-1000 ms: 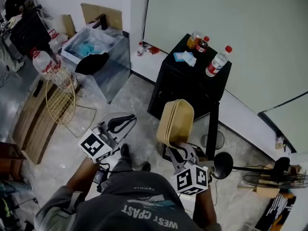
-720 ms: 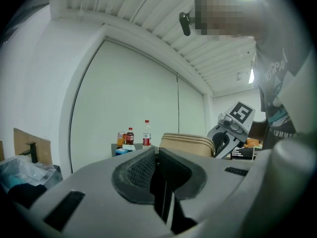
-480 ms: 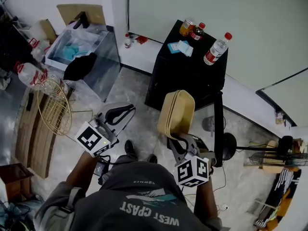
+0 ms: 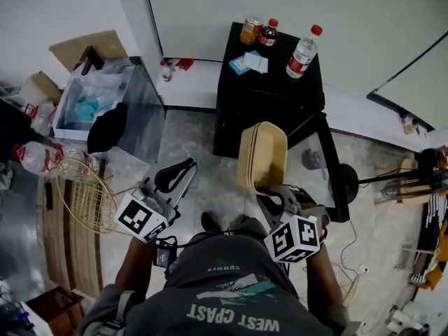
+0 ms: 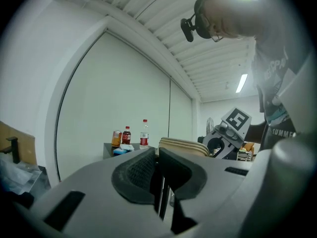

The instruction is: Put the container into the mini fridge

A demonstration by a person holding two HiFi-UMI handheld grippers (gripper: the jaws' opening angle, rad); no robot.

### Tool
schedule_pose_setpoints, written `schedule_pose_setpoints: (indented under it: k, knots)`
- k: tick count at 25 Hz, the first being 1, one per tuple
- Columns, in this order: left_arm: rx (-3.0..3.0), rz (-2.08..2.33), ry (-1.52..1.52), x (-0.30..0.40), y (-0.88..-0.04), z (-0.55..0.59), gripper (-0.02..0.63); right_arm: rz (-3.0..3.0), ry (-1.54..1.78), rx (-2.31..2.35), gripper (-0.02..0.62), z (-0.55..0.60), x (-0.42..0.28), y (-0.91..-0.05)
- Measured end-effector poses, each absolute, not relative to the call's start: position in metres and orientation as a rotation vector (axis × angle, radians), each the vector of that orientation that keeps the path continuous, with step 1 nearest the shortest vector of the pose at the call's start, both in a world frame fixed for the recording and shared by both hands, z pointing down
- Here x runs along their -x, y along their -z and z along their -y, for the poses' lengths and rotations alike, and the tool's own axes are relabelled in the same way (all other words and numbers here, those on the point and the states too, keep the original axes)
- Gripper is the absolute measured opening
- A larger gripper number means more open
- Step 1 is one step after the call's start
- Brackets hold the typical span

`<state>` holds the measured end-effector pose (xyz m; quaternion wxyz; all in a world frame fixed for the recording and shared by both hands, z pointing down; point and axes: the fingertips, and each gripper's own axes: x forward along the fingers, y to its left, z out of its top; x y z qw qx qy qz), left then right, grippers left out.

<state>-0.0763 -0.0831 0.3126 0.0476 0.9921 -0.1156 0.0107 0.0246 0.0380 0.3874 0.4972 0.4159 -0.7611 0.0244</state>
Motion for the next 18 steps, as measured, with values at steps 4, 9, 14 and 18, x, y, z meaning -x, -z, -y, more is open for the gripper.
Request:
schedule_pose_setpoints:
  k: [4,9,14,18]
  knots:
    - [-3.013,0.321,-0.037,0.072,-0.316,0.09,0.04,1.839,-0.065,-1.014,0.057,-0.031,-0.025,-0.392]
    - [-3.012,0.342,-0.032,0.066,-0.319,0.105,0.04,1.828,-0.05,-1.001,0.057,-0.011,-0.038,-0.402]
    - [-2.986,0.413,-0.072,0.065,-0.326,0.12,0.04,1.857,-0.04,-0.944,0.057,0.007,-0.045,-0.421]
    - [-2.939,0.448,-0.116,0.06,-0.335,0.133,0.04,1.863,-0.04,-0.91,0.057,0.025,-0.056,-0.436]
